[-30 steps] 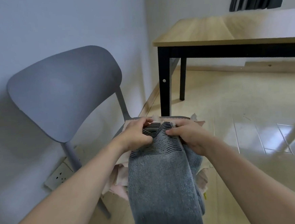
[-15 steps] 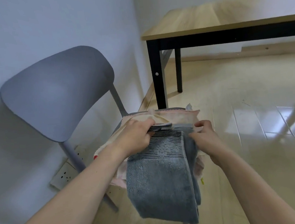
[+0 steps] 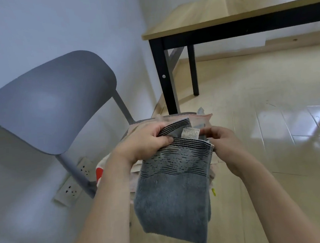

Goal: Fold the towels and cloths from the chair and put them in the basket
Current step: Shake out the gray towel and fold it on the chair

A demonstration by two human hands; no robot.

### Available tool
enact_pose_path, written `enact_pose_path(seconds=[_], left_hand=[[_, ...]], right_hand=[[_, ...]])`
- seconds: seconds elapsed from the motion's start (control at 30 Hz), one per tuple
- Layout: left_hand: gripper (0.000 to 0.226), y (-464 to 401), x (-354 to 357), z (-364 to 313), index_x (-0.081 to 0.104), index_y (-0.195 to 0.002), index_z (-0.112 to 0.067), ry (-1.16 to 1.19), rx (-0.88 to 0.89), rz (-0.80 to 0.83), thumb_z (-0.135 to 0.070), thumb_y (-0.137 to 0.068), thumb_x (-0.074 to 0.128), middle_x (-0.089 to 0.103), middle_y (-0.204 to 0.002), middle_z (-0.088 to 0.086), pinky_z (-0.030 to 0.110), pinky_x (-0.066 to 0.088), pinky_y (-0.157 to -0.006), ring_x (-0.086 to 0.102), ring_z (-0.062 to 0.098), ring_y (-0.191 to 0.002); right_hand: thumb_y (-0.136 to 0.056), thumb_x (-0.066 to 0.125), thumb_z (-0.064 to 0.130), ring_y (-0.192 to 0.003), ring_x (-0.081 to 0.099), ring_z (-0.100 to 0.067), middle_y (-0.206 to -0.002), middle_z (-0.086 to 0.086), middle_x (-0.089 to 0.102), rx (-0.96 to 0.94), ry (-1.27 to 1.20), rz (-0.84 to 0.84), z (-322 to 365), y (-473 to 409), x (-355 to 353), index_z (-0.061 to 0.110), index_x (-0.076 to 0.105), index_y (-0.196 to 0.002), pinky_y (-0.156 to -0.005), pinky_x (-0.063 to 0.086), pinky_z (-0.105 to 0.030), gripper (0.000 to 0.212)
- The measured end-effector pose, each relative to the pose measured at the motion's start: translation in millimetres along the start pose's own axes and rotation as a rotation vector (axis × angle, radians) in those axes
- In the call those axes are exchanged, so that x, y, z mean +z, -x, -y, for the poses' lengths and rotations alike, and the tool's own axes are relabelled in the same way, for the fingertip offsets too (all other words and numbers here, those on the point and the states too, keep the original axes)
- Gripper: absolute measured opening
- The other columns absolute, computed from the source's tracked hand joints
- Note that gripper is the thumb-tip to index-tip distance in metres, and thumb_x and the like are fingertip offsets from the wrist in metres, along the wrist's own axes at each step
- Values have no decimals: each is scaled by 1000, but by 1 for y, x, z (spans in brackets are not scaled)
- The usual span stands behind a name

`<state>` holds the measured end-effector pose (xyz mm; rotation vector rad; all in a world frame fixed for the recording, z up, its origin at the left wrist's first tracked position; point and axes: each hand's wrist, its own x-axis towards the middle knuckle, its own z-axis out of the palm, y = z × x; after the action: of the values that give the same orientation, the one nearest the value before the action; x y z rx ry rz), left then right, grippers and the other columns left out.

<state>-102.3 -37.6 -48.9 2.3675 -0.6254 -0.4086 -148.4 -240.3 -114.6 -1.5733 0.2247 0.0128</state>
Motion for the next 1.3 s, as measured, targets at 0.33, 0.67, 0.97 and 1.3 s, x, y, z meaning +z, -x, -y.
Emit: enact_pose_path(seconds=[0.33,0.67,0.97,1.3], left_hand=[[7,21,41,8,57,-99,-36,138,24,-344,-32,-94,53,65,-92,-13,49,48,-89,59,20,-98],[22,28,73,25,41,-98,-18,-147,238,-722,-14,-91,61,48,-89,-6,37,46,-74,47,16,-84],[5,34,81,17,56,-93,-24,-392,252,-752,-21,-89,58,49,-106,-6,38,33,-89,39,18,-99],[35,42,86,19,59,-105,-26,-609,207,-488,-53,-89,45,52,-112,-10,34,18,-93,38,17,-108]], right_hand=[[-90,62,9,-82,67,-14,-96,-10,74,-146,-45,213,12,26,2,12,73,-100,-75,56,-27,15],[-87,67,21,-66,62,-12,-77,-3,71,-253,132,-6,-3,19,10,15,72,-83,-64,53,-26,9],[-90,65,22,-71,69,-24,-77,-10,74,-259,77,-12,3,31,17,15,75,-84,-68,57,-46,13],[-96,55,18,-68,63,-20,-83,-11,69,-275,35,-84,-7,37,11,19,64,-87,-57,57,-35,13]])
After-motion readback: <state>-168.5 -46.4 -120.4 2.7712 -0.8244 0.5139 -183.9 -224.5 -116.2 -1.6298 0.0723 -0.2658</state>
